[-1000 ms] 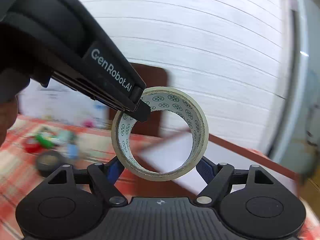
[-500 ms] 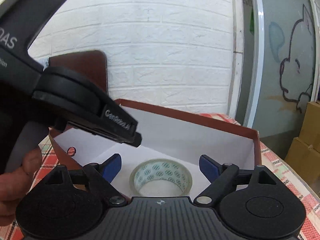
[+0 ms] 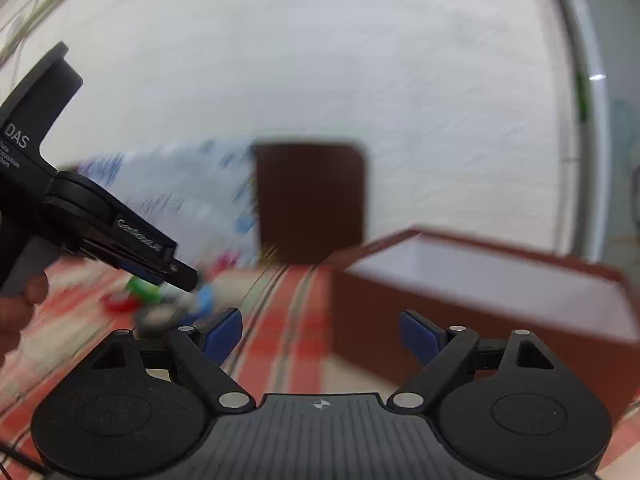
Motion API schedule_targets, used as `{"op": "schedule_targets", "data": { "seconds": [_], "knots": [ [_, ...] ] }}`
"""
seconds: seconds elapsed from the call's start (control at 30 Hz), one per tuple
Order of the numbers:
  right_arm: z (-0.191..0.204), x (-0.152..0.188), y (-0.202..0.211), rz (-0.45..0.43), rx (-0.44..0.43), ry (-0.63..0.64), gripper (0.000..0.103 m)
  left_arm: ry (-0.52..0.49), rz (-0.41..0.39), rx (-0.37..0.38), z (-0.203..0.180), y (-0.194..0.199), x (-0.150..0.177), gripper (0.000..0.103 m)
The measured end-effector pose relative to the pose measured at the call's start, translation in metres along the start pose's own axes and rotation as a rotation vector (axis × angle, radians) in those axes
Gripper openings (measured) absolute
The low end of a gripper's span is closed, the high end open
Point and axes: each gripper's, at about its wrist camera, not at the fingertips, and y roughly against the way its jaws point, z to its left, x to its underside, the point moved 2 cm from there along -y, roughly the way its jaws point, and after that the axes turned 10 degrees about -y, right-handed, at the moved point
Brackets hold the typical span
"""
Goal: Organize objects
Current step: 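Lower the clear tape roll into the brown box and open the right gripper, then grasp the blue tape roll with the right gripper, then carry the blue tape roll into the brown box and release it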
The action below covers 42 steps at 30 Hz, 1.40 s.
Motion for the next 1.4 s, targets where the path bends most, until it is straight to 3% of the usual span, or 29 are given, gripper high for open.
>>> {"op": "schedule_targets", "data": {
  "seconds": [0.1, 0.3, 0.4, 0.47, 0.5, 0.57, 0.7, 0.93, 0.97, 1.03, 1.23, 1.33, 1.4],
  "knots": [
    [0.033, 0.006, -0.031, 0.088, -0.085, 0.041, 0.081, 0.118, 0.051, -0.022, 0.041, 0.001, 0.028, 0.036],
    [0.067, 0.008, -0.097, 0.217, -0.154, 0.072, 0.080, 0.203, 0.062, -0.048, 0.078, 0.014, 0.055, 0.038],
    [0.060, 0.011, -0.139, 0.327, -0.205, 0.012, 0.080, 0.225, 0.046, -0.046, 0.094, 0.016, 0.062, 0.041],
    [0.051, 0.018, -0.159, 0.410, -0.246, -0.032, 0.066, 0.231, 0.031, -0.040, 0.103, 0.017, 0.066, 0.041],
    [0.049, 0.018, -0.160, 0.402, -0.254, -0.029, 0.058, 0.233, 0.026, -0.037, 0.105, 0.017, 0.067, 0.041],
    [0.049, 0.017, -0.151, 0.417, -0.281, -0.015, 0.058, 0.238, 0.019, -0.023, 0.107, 0.016, 0.066, 0.041],
    [0.055, 0.015, -0.113, 0.396, -0.219, 0.062, 0.058, 0.221, 0.007, 0.052, 0.093, 0.014, 0.058, 0.041],
    [0.061, 0.029, -0.029, 0.353, -0.124, 0.325, 0.058, 0.077, 0.004, 0.238, 0.024, 0.008, 0.027, 0.043],
    [0.058, 0.033, -0.023, 0.361, -0.122, 0.332, 0.063, 0.049, 0.001, 0.258, 0.012, 0.008, 0.023, 0.043],
    [0.052, 0.040, -0.013, 0.360, -0.098, 0.333, 0.072, -0.008, 0.003, 0.287, -0.011, 0.006, 0.014, 0.043],
    [0.035, 0.045, -0.004, 0.353, -0.095, 0.226, 0.068, -0.126, 0.077, 0.389, -0.062, -0.005, 0.012, 0.041],
    [0.034, 0.050, -0.007, 0.360, -0.097, 0.195, 0.067, -0.173, 0.130, 0.389, -0.077, -0.015, 0.024, 0.040],
    [0.032, 0.050, -0.012, 0.377, -0.112, 0.165, 0.062, -0.158, 0.183, 0.410, -0.081, -0.027, 0.032, 0.031]
  ]
}}
